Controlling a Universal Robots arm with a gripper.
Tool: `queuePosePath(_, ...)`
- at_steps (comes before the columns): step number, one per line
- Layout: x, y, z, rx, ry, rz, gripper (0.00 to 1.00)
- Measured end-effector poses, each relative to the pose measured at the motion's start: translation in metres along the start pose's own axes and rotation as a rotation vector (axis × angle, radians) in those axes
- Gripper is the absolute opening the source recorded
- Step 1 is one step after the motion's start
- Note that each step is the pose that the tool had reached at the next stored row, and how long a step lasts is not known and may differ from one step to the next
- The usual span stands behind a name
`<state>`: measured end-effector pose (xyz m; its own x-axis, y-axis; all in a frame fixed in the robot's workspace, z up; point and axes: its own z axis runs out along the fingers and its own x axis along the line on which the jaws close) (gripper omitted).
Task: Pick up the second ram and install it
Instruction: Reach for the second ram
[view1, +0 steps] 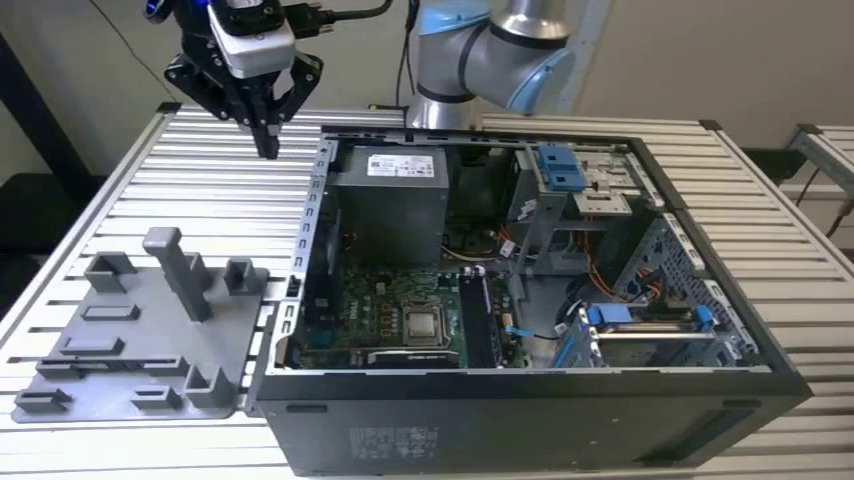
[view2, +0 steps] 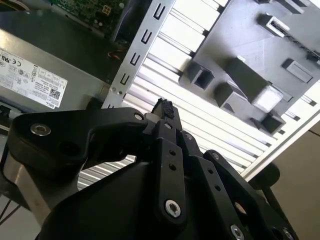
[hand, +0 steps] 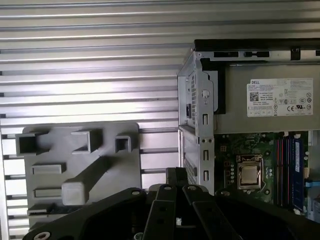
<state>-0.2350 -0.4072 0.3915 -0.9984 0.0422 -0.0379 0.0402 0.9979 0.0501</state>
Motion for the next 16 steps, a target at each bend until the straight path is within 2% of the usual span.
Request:
queuePosePath(4, 0.0040, -0.0002, 0.0004, -0.0011, 0.0016, -0.030, 0.11)
queuePosePath(6, 0.0060, -0.0003, 0.0005, -0.0014, 0.0052, -0.037, 0.11)
queuePosePath(14, 0.0127, -0.0006, 0.0001, -0.0010, 0.0427, -0.054, 0.11)
queuePosePath(16, 0.0180, -0.0008, 0.0001, -0.0010, 0.0455, -0.055, 0.11)
